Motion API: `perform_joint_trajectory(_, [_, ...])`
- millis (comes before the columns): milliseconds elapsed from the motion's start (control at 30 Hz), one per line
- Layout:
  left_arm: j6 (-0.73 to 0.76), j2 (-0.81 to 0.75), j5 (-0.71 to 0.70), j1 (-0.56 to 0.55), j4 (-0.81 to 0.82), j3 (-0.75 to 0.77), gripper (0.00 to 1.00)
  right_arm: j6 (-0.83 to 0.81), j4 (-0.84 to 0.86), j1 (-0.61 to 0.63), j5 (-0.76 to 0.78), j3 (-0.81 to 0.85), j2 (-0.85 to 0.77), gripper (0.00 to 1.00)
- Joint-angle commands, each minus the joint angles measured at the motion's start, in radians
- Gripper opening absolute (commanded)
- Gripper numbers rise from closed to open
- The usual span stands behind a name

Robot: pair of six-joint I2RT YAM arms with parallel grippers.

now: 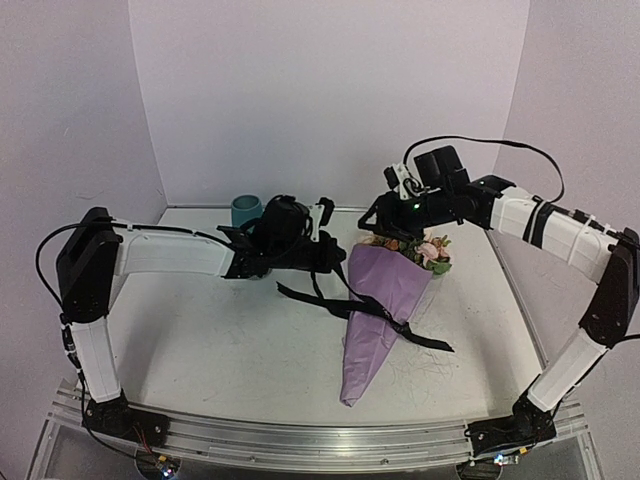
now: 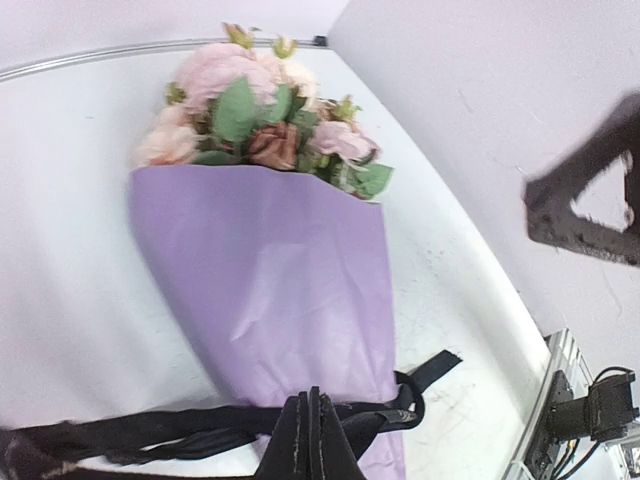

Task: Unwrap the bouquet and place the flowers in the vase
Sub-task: Untie the ribbon from the wrapping paper.

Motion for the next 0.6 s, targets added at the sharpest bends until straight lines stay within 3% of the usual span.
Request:
perform_joint_trajectory(0, [0.028, -0.133, -0.017, 0.047, -0.099, -0.008, 0.0, -0.042, -0.032, 0.0, 0.068, -0.073, -0.063, 0.45])
perform_joint_trajectory(400, [0.125, -0.191, -0.008, 0.088, -0.448, 0.031, 0.03, -0.141, -0.061, 0.003, 0.101, -0.239, -0.025, 0.43])
perform_joint_trajectory(567, [0.244, -0.13, 0.013, 0.094, -0.628, 0.112, 0.03, -0.177, -0.08, 0.027, 0.137, -0.231, 0.034, 0.41])
